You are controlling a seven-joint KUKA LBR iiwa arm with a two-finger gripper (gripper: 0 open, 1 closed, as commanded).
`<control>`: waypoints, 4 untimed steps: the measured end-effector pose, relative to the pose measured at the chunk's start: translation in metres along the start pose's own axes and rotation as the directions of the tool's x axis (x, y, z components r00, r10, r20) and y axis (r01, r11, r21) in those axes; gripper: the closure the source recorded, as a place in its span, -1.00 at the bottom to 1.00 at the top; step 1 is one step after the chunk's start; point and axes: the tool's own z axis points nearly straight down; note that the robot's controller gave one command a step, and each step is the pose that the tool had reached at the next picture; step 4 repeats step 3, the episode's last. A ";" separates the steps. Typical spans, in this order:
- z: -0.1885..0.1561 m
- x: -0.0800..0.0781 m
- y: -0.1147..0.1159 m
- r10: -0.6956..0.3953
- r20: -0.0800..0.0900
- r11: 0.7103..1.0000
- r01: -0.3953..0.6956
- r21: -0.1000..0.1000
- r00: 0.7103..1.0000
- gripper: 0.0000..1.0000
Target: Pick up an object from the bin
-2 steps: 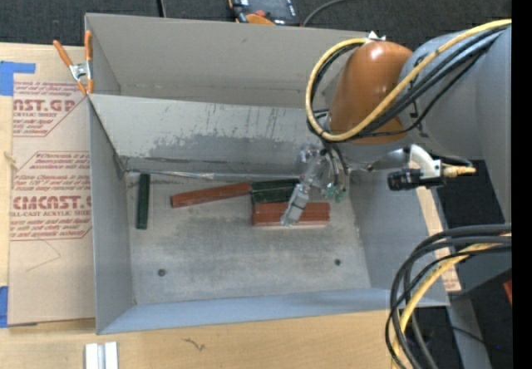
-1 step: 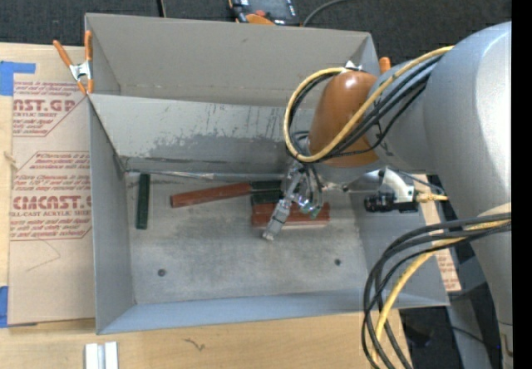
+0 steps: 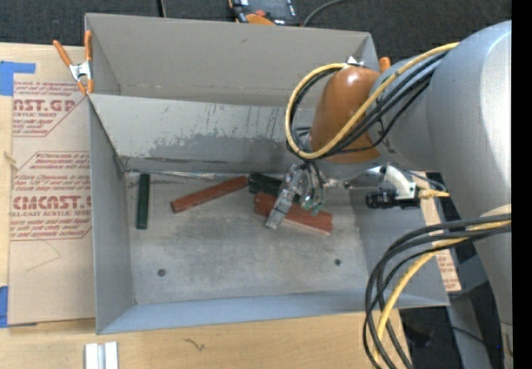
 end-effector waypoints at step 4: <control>-0.168 -0.041 -0.060 -0.763 -0.004 0.647 0.763 0.000 0.647 1.00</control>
Offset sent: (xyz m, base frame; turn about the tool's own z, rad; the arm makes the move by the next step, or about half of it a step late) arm -0.0407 -0.0177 0.0133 -0.3424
